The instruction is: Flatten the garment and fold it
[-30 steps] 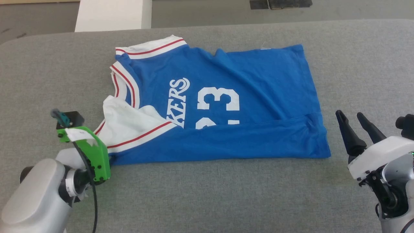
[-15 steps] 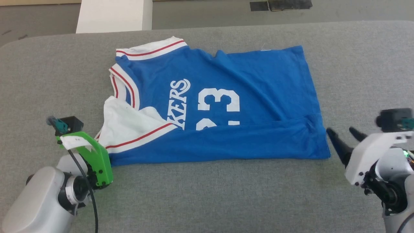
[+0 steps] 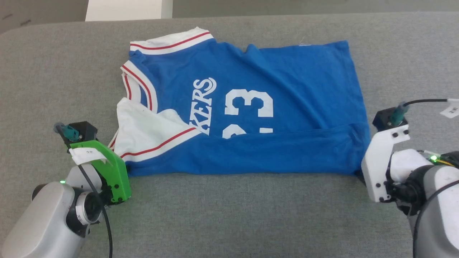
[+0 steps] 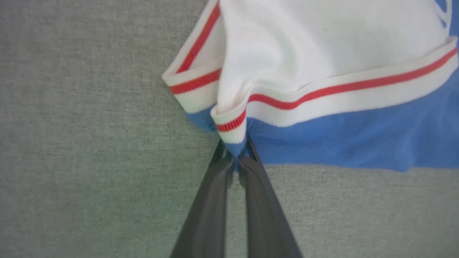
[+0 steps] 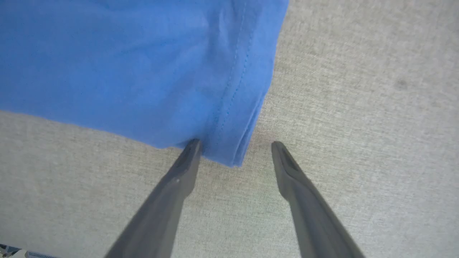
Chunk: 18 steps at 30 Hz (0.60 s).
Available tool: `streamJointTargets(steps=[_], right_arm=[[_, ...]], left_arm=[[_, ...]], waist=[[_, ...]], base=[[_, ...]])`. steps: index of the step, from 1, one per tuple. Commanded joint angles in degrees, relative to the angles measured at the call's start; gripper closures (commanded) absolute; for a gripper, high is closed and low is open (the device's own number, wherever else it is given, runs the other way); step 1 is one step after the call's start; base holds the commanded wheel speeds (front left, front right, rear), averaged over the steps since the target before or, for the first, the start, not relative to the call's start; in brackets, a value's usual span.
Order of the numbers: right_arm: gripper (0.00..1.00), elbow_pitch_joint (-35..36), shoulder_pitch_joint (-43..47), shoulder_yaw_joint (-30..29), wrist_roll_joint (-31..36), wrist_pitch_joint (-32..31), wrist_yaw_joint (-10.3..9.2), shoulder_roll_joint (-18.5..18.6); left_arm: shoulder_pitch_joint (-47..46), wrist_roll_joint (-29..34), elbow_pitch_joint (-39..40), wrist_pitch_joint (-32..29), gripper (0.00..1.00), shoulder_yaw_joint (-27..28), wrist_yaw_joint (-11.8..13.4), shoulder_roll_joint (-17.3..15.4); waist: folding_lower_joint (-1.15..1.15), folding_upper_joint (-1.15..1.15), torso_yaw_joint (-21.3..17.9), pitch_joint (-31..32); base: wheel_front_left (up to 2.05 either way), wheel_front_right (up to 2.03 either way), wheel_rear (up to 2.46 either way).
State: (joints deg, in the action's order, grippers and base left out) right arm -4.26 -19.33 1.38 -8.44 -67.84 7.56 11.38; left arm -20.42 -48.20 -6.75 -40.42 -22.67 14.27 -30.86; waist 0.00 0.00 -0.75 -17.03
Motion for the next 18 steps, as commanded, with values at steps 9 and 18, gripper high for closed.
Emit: streamJointTargets(steps=[9, 18], right_arm=[[1.0, -4.28, -0.95, 3.56, -2.07, -1.56, -0.08, 1.24], [1.0, -1.68, -1.13, -1.17, -3.68, 1.0, -0.08, 1.6]], left_arm=[[-0.47, 0.05, 0.69, 1.06, 1.0, 0.37, 0.55, 0.04], [1.34, -1.63, 1.16, 2.95, 1.0, 2.29, 0.97, 0.26]], waist=[[0.0, 0.0, 0.91, -0.89], [0.0, 0.0, 0.63, 1.75]], base=[[0.0, 0.0, 0.0], [0.0, 0.0, 0.0]])
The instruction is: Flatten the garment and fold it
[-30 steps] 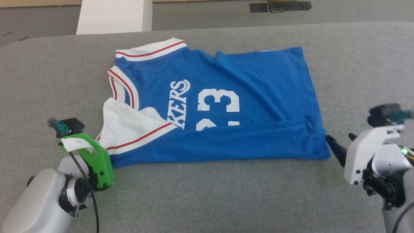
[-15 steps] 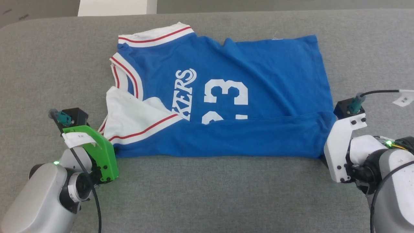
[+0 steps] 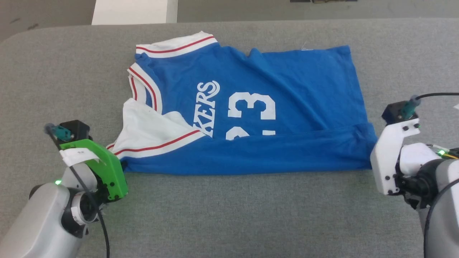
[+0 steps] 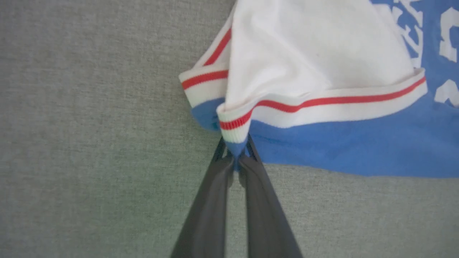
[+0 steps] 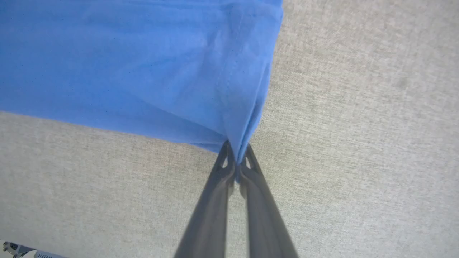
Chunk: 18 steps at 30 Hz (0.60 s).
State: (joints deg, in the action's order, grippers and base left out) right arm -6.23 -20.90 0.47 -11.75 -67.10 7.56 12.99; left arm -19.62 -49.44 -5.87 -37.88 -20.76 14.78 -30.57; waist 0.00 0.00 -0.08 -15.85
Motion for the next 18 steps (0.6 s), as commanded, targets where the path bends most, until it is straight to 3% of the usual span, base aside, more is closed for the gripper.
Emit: streamJointTargets(steps=[1, 8, 18], right_arm=[[1.0, 0.75, 0.56, -0.67, -0.65, 0.48, -0.08, 0.08], [1.0, 5.47, 4.77, -3.11, -2.87, -0.57, -0.08, 1.16], [1.0, 7.45, 12.98, -5.95, -3.6, -3.31, -0.08, 0.38]], left_arm=[[0.81, -0.69, 0.65, 0.81, 1.0, 0.93, 0.64, -0.03], [6.59, -2.16, 5.63, 2.05, 1.0, 3.98, 2.76, -1.96], [17.06, -4.86, 10.33, 2.27, 1.0, 5.22, 6.4, -1.0]], waist=[[0.0, 0.0, -0.03, 0.92], [0.0, 0.0, -0.1, 4.48], [0.0, 0.0, 0.09, 5.58]], base=[[0.0, 0.0, 0.0], [0.0, 0.0, 0.0], [0.0, 0.0, 0.0]])
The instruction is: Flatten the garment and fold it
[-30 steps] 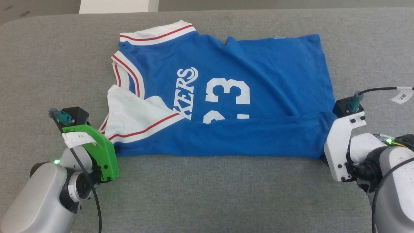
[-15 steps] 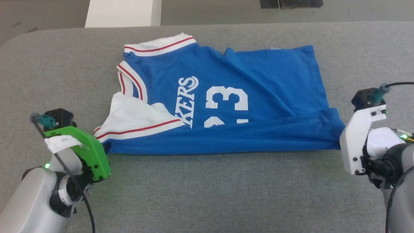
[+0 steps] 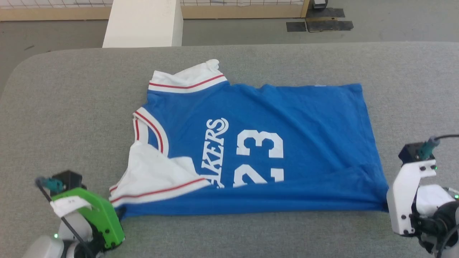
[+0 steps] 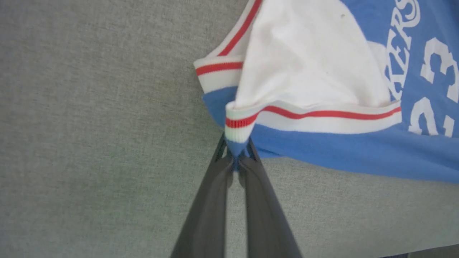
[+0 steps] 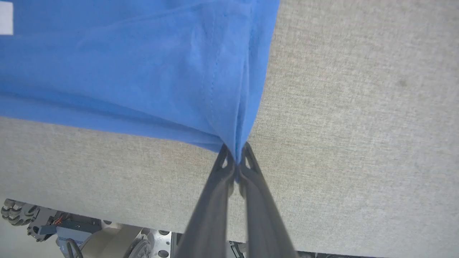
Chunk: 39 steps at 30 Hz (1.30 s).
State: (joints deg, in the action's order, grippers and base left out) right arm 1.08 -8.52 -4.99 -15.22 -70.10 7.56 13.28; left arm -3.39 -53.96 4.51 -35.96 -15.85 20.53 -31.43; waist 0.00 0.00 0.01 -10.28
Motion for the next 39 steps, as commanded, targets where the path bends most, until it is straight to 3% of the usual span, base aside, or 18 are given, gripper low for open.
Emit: streamJointTargets(steps=[1, 6, 14, 15, 16, 22, 28, 32, 39], right_arm=[[1.0, -0.12, 1.23, -0.67, 0.06, -0.46, -0.08, 0.01], [1.0, -1.93, 2.96, -1.47, 0.58, -0.44, -0.08, -0.72], [1.0, -5.47, 2.57, -1.74, 1.09, 1.43, -0.08, -2.0], [0.54, -5.71, 2.29, -1.55, 0.9, 2.22, -0.08, -2.02], [0.0, -6.01, 2.1, -1.46, 0.75, 2.55, -0.08, -2.02], [0.0, -4.72, -0.02, -1.18, -2.09, 4.78, -0.08, -0.86], [0.0, -1.19, -2.91, -4.76, -3.66, 7.79, -0.08, -0.96], [0.0, 0.48, -5.22, -7.53, -1.61, 14.95, -0.08, -1.06], [0.0, -0.12, -7.9, -10.11, 1.56, 32.87, -0.08, -2.87]], left_arm=[[1.78, -0.44, -0.03, 0.43, 1.0, 0.39, 1.02, -0.13], [4.44, -1.55, -1.47, 0.01, 1.0, 0.06, 1.63, 0.74], [2.31, -2.64, -5.55, 0.75, 1.0, 0.28, 0.4, 2.37], [1.89, -2.62, -5.65, 1.03, 0.15, 0.37, 0.07, 2.42], [1.62, -2.49, -5.76, 1.1, 0.0, 0.35, -0.1, 2.28], [-0.92, -1.24, -3.43, 0.55, 0.0, 1.09, -0.21, -0.43], [-5.1, 0.72, -0.14, 1.24, 0.0, 2.25, -0.12, -2.67], [-8.34, 2.09, 1.09, 7.16, 0.0, 3.62, -2.49, -1.35], [-10.71, 7.25, -1.38, 24.21, 0.0, 4.43, -8.59, 2.26]], waist=[[0.0, 0.0, -0.03, 0.09], [0.0, 0.0, 0.12, 0.05], [0.0, 0.0, 0.13, -0.47], [0.0, 0.0, 0.06, -0.37], [0.0, 0.0, 0.0, -0.21], [0.0, 0.0, -0.32, 1.49], [0.0, 0.0, -0.14, 3.11], [0.0, 0.0, -0.25, 3.71], [0.0, 0.0, -0.87, 3.54]], base=[[0.0, 0.0, 0.0], [0.0, 0.0, 0.0], [0.0, 0.0, 0.0], [0.0, 0.0, 0.0], [0.0, 0.0, 0.0], [0.0, 0.0, 0.0], [0.0, 0.0, 0.0], [0.0, 0.0, 0.0], [0.0, 0.0, 0.0]])
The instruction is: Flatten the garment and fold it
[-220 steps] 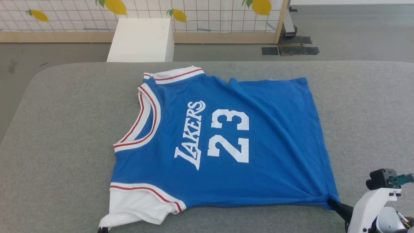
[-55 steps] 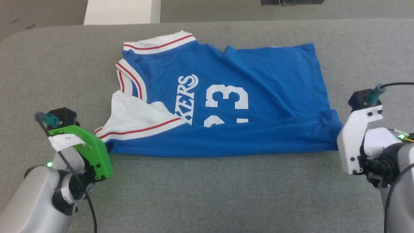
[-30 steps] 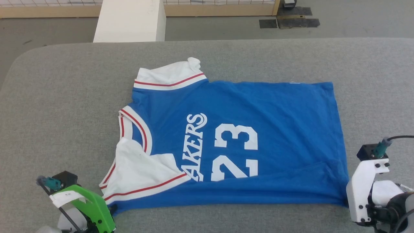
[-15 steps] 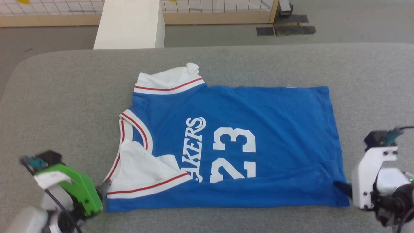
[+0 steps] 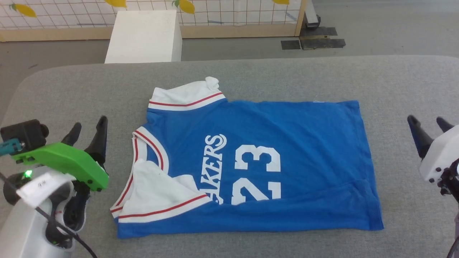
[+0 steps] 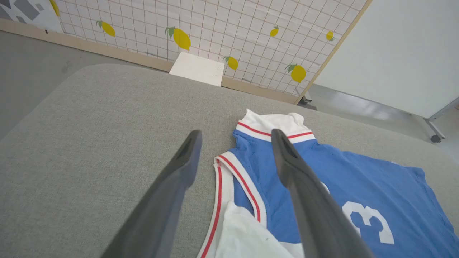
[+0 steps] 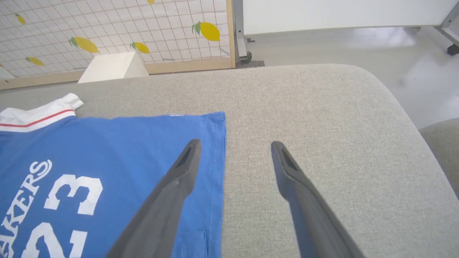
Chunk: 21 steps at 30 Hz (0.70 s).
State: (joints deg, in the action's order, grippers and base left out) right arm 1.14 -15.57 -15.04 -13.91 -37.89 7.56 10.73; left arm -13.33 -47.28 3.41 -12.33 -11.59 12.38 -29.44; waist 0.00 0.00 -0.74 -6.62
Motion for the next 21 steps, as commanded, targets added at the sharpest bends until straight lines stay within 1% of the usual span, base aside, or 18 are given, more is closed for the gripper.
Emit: streamJointTargets(steps=[1, 2, 5, 8, 12, 16, 21], right_arm=[[0.0, -0.61, -0.92, -0.09, 0.07, 2.1, -0.08, -0.54], [0.0, -0.8, -1.05, -0.1, 0.06, 4.39, -0.08, -0.58], [0.0, -1.73, -1.08, 0.06, -0.73, 9.29, -0.08, -0.93], [0.0, -2.67, -1.08, 0.28, -1.69, 13.24, -0.08, -1.04], [0.0, -3.87, -1.23, 0.55, -2.5, 15.74, -0.08, -1.04], [0.0, -4.42, -1.9, 1.21, -3.06, 16.92, -0.08, -0.79], [0.0, -4.69, -3.17, 1.53, -3.45, 17.31, -0.08, -0.34]], left_arm=[[-0.72, 1.26, -0.87, 2.4, 0.0, 0.11, -1.1, 0.46], [-0.92, 2.43, -1.34, 5.73, 0.0, 0.36, -1.97, 0.81], [-0.67, 4.11, -3.4, 12.72, 0.0, 0.88, -3.37, 2.34], [-0.45, 4.72, -6.31, 17.1, 0.0, 0.85, -4.76, 3.59], [-1.39, 5.3, -9.14, 20.01, 0.0, 0.46, -5.88, 4.53], [-3.47, 5.89, -10.74, 21.75, 0.0, 0.29, -6.35, 5.04], [-8.45, 6.57, -13.24, 20.91, 0.0, -1.2, -7.51, 5.31]], waist=[[0.0, 0.0, -0.2, -0.22], [0.0, 0.0, -0.29, -0.47], [0.0, 0.0, -0.44, -0.9], [0.0, 0.0, -0.51, -1.66], [0.0, 0.0, -0.52, -2.99], [0.0, 0.0, -0.52, -4.45], [0.0, 0.0, -0.19, -6.79]], base=[[0.0, 0.0, 0.0], [0.0, 0.0, 0.0], [0.0, 0.0, 0.0], [0.0, 0.0, 0.0], [0.0, 0.0, 0.0], [0.0, 0.0, 0.0], [0.0, 0.0, 0.0]])
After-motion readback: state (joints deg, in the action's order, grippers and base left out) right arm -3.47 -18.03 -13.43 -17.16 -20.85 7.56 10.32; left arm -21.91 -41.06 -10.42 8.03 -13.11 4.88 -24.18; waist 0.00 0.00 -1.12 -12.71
